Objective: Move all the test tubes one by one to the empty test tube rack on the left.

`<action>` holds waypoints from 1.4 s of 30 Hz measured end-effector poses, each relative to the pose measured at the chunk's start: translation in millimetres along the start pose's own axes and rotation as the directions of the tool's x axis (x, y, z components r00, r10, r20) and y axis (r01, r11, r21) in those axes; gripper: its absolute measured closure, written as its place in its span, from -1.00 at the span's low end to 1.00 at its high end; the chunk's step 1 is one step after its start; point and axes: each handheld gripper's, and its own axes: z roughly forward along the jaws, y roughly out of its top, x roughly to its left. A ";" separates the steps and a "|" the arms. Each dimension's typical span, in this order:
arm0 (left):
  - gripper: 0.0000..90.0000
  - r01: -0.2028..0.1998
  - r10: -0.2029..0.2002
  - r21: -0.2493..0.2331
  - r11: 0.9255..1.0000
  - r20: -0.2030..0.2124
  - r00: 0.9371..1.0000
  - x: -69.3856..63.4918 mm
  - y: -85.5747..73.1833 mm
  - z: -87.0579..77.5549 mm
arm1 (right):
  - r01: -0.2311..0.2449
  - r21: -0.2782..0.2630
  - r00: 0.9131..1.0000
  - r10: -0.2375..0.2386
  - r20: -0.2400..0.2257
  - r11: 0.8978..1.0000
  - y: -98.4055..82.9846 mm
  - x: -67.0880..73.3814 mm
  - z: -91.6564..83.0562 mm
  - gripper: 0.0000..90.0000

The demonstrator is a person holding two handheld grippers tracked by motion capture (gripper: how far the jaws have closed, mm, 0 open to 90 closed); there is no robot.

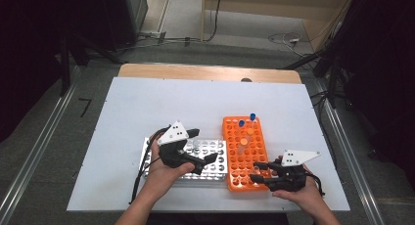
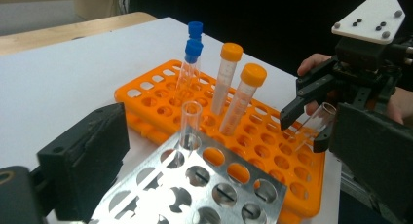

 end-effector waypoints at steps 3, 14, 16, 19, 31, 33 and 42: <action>-1.00 0.003 -0.003 0.002 1.000 -0.009 1.000 1.9 -4.8 -4.9 | 0.022 0.011 1.000 -0.022 0.010 1.000 -1.5 1.0 2.7 0.24; -1.00 0.013 -0.013 -0.007 1.000 -0.021 1.000 5.2 -5.7 -10.1 | 0.094 0.012 0.994 -0.095 0.062 0.995 -3.2 4.3 7.7 0.58; -1.00 0.014 -0.014 -0.008 1.000 -0.018 1.000 4.4 -5.8 -9.4 | 0.104 0.014 0.992 -0.105 0.071 0.994 -3.0 5.1 8.2 0.63; -1.00 0.007 -0.007 -0.005 1.000 -0.018 1.000 3.3 -6.0 -8.0 | 0.106 0.011 0.992 -0.106 0.074 0.994 -2.1 5.0 7.1 0.64; -0.99 0.010 -0.010 -0.022 1.000 -0.016 1.000 0.1 -3.0 -9.0 | 0.052 -0.016 0.995 -0.051 0.090 0.999 19.9 11.7 -10.2 0.65; -0.98 0.009 -0.009 -0.023 1.000 -0.009 1.000 -0.7 -2.6 -8.3 | 0.049 -0.028 0.994 -0.046 0.096 0.998 24.9 13.2 -13.0 0.65; -0.94 -0.004 0.004 -0.037 0.999 0.019 1.000 -9.3 3.9 -5.0 | 0.028 -0.088 0.996 -0.021 0.083 0.996 38.9 20.6 -15.5 0.65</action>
